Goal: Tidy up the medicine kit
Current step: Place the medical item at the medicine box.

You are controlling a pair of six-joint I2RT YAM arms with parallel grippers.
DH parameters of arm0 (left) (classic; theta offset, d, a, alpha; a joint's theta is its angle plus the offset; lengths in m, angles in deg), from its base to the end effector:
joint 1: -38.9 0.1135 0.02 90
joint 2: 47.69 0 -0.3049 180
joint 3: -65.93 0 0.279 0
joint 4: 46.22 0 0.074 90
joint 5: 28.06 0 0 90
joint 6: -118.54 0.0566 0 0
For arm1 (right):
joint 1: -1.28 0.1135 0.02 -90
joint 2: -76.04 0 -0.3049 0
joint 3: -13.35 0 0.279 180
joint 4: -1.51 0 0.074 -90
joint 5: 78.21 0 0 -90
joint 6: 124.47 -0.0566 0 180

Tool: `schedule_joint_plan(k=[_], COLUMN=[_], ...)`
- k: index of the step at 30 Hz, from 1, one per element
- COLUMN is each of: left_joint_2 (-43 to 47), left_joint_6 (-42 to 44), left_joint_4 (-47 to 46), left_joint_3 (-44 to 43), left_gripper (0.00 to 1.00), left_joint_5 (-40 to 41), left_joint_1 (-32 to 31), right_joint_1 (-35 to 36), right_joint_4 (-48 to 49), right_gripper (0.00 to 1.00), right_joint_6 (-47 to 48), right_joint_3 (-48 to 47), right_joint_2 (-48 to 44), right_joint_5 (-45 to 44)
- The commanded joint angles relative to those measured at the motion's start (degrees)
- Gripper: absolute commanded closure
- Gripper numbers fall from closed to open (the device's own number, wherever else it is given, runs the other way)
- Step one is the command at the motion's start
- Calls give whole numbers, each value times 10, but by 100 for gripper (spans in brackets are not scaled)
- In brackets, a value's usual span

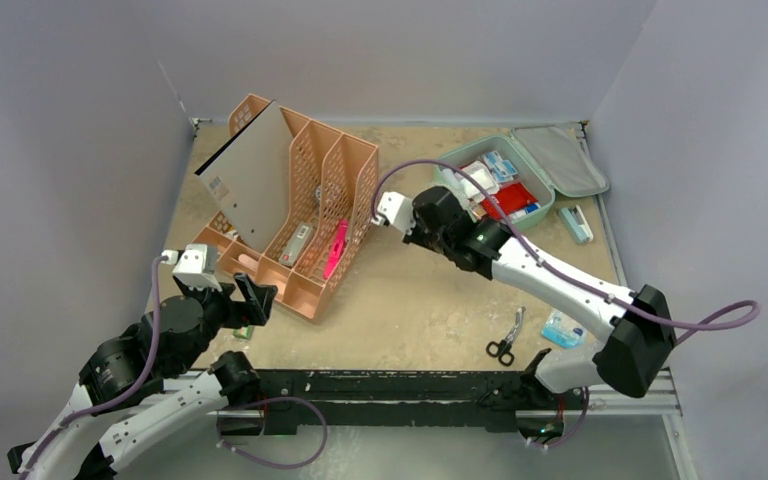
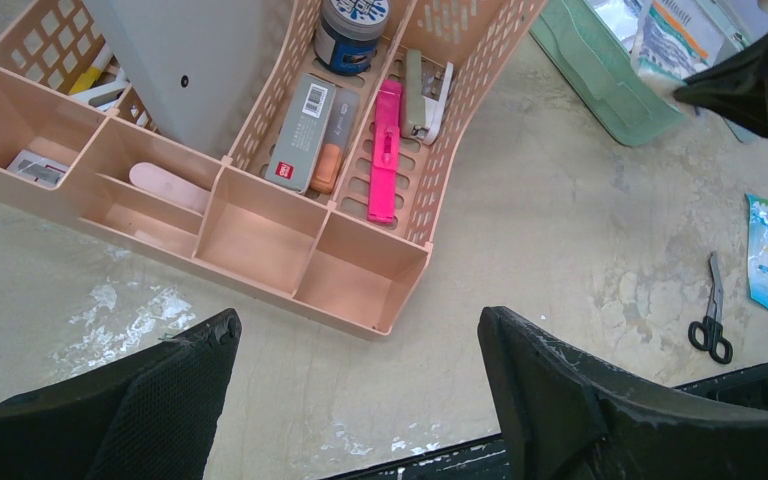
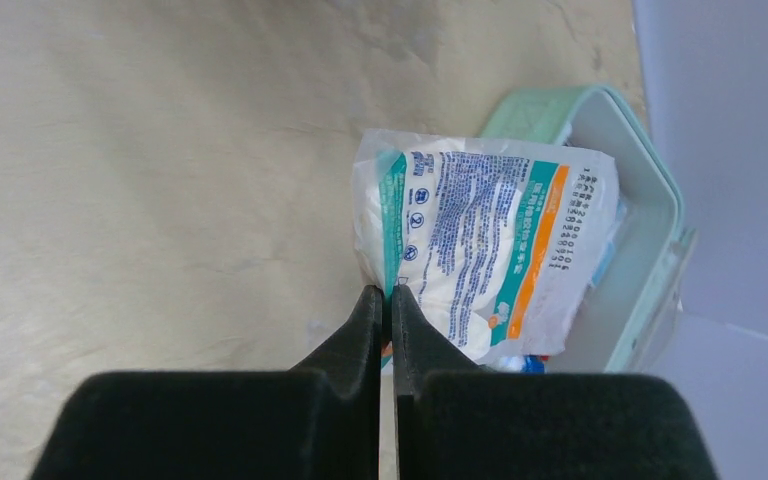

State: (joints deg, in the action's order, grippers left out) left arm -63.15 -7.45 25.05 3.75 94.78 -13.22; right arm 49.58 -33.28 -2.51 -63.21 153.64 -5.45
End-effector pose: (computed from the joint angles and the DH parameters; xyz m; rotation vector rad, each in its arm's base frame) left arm 0.0414 -0.0032 0.3474 -0.0906 1.9519 -0.4512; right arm 0.2369 0.2407 0.3313 -1.2655 1.7614 -0.1673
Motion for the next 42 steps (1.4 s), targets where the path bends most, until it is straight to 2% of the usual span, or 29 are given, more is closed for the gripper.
schedule_joint_plan(k=[1,9,15,20,25,38,42], left_joint_2=[-1,3,2,4,1,-2,0], left_joint_6=[-4,-4,-5,-8,-1,-1,-5], left_joint_4=[-5,-4,-2,1,-6,-3,-1], left_joint_3=[-10,-10,-10,-10,-9,-10,-10], left_gripper=[12,12,12,12,12,12,12], left_joint_5=[3,5,7,13,15,14,15], left_joint_1=[2,2,2,2,2,2,2], right_joint_1=[-67,-190,-247,-294,-319,-377,-387], right_joint_4=[8,48,68,85,126,115,116], right_gripper=[100,100,100,100,100,100,100], right_joint_6=[9,12,15,-1,-8,4,12], right_joint_3=[-37,-65,-92,-94,-80,-108,-101], right_joint_2=[31,99,159,182,197,271,280], right_joint_5=[-27,-1,-12,24,65,96,76])
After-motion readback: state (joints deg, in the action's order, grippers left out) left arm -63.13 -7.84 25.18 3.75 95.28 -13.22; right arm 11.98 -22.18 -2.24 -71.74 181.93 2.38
